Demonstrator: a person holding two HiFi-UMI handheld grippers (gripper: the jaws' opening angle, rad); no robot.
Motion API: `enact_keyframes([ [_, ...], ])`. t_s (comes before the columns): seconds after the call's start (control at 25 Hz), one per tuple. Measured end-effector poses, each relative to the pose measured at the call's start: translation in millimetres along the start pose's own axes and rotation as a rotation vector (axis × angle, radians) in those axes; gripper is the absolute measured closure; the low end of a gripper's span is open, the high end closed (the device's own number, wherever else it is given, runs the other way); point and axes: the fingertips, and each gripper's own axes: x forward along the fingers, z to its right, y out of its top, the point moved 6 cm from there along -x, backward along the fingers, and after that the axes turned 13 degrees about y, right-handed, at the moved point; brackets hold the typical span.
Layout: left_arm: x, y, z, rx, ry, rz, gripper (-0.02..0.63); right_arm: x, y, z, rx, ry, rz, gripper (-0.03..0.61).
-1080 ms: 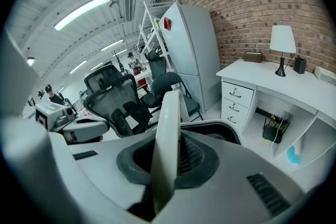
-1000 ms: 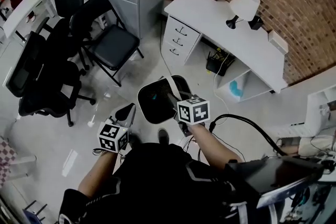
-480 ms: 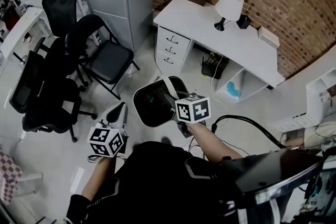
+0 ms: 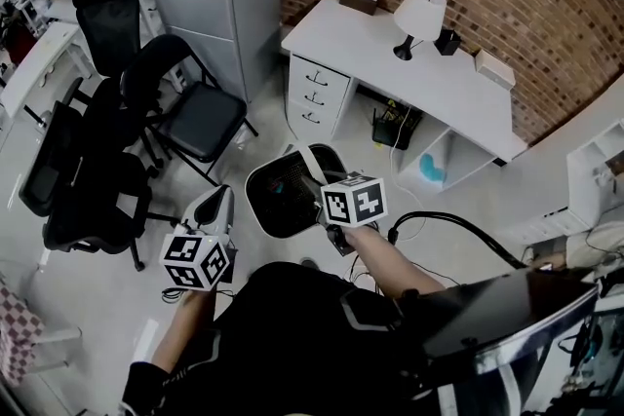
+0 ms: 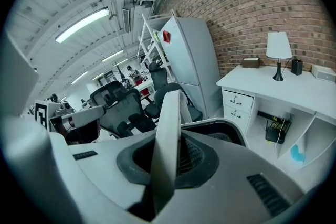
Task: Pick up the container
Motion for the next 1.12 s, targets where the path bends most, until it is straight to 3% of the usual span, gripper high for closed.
enact_keyframes([
  [1.12,8,-9,11,-0.019,0.004,-0.027,0.603,1,-5,11,0.009,0.009,-0.014,0.541],
])
